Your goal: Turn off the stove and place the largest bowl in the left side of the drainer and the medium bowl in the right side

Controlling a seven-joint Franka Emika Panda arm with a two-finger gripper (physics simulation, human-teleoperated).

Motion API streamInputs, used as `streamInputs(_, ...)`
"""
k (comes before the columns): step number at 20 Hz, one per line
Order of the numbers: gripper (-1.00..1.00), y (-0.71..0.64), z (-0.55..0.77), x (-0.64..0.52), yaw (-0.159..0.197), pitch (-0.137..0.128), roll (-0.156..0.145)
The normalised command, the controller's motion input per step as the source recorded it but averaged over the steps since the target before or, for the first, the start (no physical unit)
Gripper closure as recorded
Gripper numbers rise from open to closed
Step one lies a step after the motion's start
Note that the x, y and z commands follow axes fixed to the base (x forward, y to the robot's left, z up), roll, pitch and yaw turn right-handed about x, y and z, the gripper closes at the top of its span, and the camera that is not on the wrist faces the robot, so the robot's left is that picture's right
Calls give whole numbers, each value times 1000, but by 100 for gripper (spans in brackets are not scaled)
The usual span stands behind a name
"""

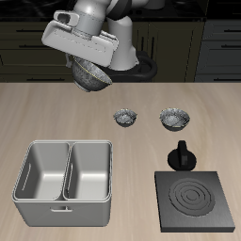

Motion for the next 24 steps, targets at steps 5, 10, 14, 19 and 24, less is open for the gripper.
streamInputs(5, 100, -4, 50, 394, -16, -10, -44)
streamInputs(10, 100, -163, 4, 396, -53, 31, -54)
streamInputs(14, 100, -117, 32, 265, -32, 16, -25)
streamInputs(19, 100, -80, 89, 363, -30, 8, -61)
streamInputs(24, 100, -49, 15, 278, -28, 7, -25)
